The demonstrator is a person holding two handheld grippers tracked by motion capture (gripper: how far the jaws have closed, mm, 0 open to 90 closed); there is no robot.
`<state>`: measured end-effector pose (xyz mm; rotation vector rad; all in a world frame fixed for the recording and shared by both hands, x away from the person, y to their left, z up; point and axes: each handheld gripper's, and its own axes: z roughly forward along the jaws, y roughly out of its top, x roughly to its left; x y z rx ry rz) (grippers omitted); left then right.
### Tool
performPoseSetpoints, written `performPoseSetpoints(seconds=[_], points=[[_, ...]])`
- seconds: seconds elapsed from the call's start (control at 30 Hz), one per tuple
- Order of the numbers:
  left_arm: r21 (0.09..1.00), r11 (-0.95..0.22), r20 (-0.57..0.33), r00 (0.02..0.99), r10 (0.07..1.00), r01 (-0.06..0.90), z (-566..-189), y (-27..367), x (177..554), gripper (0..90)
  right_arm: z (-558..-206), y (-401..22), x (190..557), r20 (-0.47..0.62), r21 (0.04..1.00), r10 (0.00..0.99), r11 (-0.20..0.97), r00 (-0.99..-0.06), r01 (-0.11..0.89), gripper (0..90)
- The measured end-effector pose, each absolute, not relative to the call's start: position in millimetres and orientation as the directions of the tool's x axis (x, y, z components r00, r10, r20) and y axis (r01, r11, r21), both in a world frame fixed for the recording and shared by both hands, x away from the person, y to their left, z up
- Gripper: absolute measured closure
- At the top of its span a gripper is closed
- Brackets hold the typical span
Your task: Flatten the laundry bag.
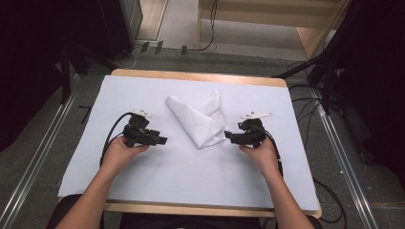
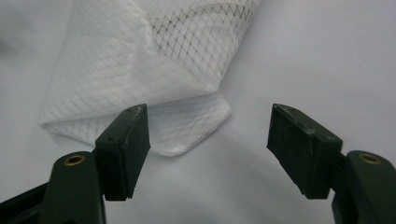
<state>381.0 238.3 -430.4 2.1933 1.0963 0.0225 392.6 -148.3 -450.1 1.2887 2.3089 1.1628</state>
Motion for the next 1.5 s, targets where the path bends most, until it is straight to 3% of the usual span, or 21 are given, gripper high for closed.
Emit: performPoseSetpoints(seconds=[0.37, 1.2, 1.5], points=[[0.59, -0.405, -0.278, 0.646, 0.711, 0.699, -429.7, 239.3, 385.8, 45.3, -446.4, -150.5, 389.6, 0.197, 0.751, 0.794, 0.255, -0.575, 0.609, 45.3], [0.587, -0.411, -0.266, 0.646, 0.715, 0.697, -429.5, 242.3, 386.5, 42.7, -442.0, -148.8, 391.2, 0.206, 0.731, 0.808, 0.248, -0.552, 0.636, 50.7], [0.6, -0.402, -0.259, 0.643, 0.721, 0.692, -423.1, 245.4, 382.4, 43.1, -433.7, -134.6, 411.3, 0.201, 0.721, 0.813, 0.255, -0.546, 0.644, 52.7]])
